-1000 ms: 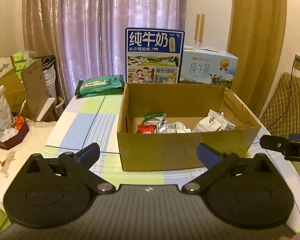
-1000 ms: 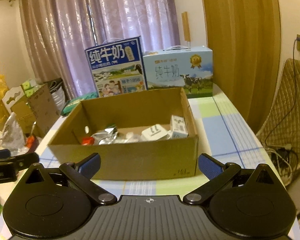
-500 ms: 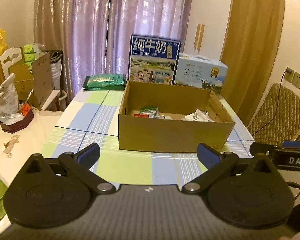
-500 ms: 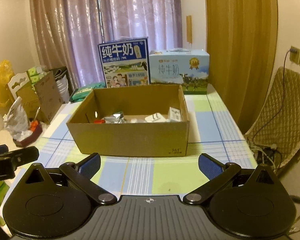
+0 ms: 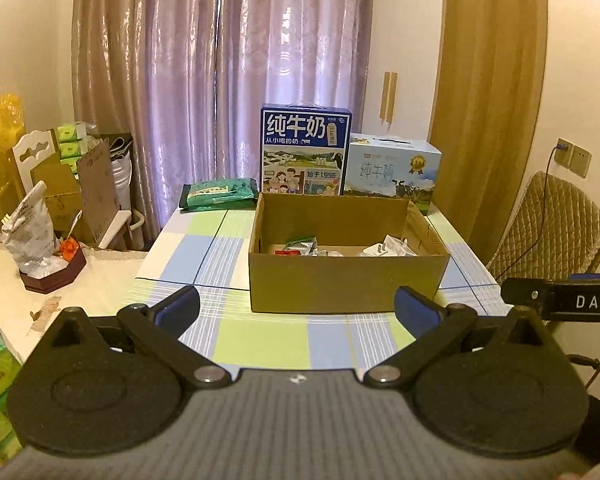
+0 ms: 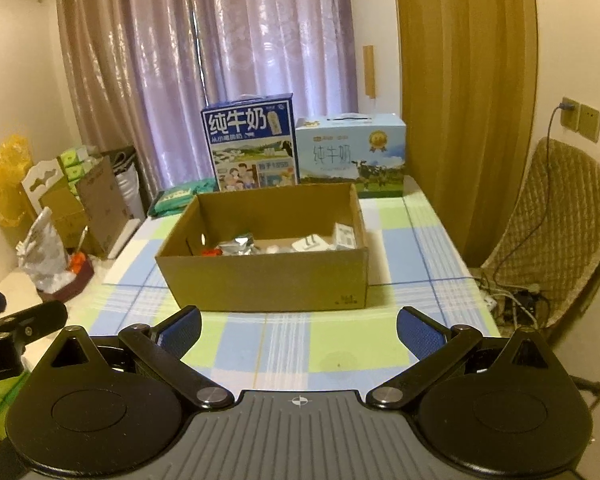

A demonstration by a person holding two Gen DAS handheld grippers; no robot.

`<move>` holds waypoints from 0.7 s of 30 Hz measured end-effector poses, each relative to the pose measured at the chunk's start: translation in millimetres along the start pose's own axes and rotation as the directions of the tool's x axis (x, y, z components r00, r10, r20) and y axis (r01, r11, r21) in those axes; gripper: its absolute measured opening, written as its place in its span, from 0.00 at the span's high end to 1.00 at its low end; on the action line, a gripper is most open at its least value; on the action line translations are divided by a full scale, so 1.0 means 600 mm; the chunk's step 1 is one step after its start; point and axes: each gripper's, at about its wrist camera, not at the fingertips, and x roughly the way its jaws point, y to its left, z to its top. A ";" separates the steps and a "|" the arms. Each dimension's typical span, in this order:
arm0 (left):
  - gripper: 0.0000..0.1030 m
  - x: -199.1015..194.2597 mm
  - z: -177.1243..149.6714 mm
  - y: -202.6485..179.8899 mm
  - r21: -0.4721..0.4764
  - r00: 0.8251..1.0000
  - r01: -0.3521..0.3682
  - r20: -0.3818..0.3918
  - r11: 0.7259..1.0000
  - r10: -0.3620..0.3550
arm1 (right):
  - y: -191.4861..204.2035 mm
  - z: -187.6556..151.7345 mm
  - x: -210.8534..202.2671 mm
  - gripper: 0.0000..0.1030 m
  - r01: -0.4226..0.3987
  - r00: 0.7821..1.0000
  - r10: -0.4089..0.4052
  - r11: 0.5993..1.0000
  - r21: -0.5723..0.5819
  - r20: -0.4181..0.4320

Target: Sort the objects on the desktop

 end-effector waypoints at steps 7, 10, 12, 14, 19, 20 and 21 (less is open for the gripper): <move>0.01 -0.022 -0.008 -0.002 -0.011 1.000 0.010 -0.026 1.000 -0.010 | 0.006 -0.011 -0.029 0.02 -0.029 1.000 0.029 1.000 -0.011 -0.013; 0.01 -0.029 -0.009 -0.002 -0.017 0.999 0.017 -0.029 1.000 -0.017 | 0.010 -0.018 -0.037 0.02 -0.026 1.000 0.026 0.999 -0.023 -0.016; 0.01 -0.033 -0.011 -0.003 -0.016 0.999 0.017 -0.032 1.000 -0.018 | 0.010 -0.022 -0.041 0.02 -0.025 1.000 0.025 0.999 -0.019 -0.017; 0.01 -0.036 -0.013 -0.004 -0.011 0.999 0.012 -0.036 1.000 -0.012 | 0.011 -0.026 -0.042 0.02 -0.025 0.999 0.025 0.999 -0.020 -0.021; 0.01 -0.033 -0.021 -0.005 -0.006 0.999 0.011 -0.053 1.000 -0.011 | 0.012 -0.034 -0.037 0.02 -0.028 0.999 0.028 0.999 -0.022 -0.034; 0.01 -0.031 -0.023 -0.005 -0.006 0.998 0.009 -0.059 1.000 -0.009 | 0.013 -0.036 -0.034 0.02 -0.030 0.999 0.029 0.999 -0.024 -0.038; 0.01 -0.028 -0.025 -0.005 -0.005 0.998 0.007 -0.066 1.000 -0.007 | 0.014 -0.038 -0.032 0.02 -0.031 0.999 0.030 0.999 -0.025 -0.043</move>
